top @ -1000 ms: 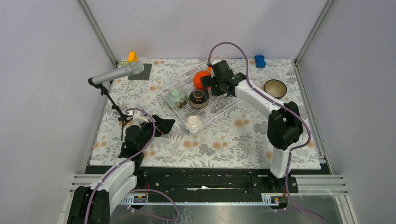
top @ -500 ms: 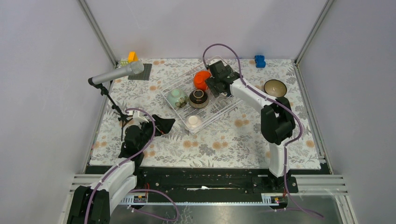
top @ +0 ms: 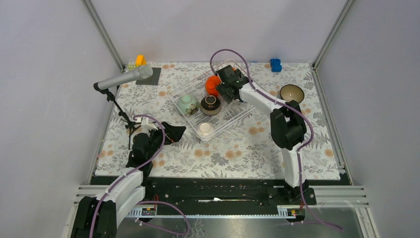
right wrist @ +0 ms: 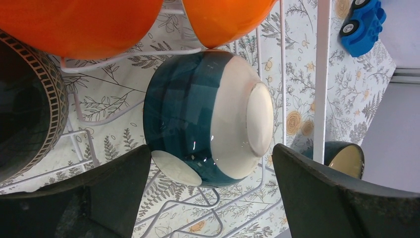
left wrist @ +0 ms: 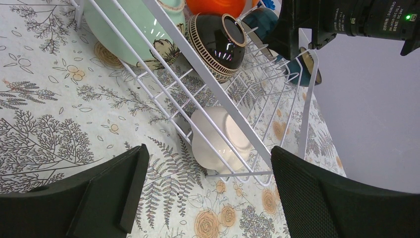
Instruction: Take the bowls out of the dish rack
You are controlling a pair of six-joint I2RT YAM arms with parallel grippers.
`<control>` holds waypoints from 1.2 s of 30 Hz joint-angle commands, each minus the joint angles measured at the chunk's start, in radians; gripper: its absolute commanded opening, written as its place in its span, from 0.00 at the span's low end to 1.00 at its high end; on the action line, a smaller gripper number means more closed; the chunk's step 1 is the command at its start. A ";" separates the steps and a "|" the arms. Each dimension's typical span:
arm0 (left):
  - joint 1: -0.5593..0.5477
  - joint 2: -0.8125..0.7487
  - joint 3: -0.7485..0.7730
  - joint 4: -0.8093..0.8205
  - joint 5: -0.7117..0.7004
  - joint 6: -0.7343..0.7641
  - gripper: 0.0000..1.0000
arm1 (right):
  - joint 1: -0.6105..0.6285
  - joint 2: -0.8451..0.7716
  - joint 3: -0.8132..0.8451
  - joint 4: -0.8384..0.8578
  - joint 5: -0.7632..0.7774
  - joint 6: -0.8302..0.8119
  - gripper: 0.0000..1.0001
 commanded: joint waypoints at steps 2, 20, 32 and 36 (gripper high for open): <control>-0.003 -0.001 0.002 0.054 0.003 0.007 0.99 | -0.003 0.036 0.020 -0.008 0.051 -0.050 1.00; -0.003 -0.005 0.004 0.048 0.005 0.008 0.99 | -0.003 0.055 0.079 -0.229 0.019 -0.091 1.00; -0.003 -0.014 0.004 0.041 0.006 0.009 0.99 | -0.003 0.077 0.045 -0.029 0.220 -0.154 1.00; -0.003 -0.020 0.003 0.037 0.005 0.009 0.99 | -0.001 0.018 -0.017 0.081 0.255 -0.158 1.00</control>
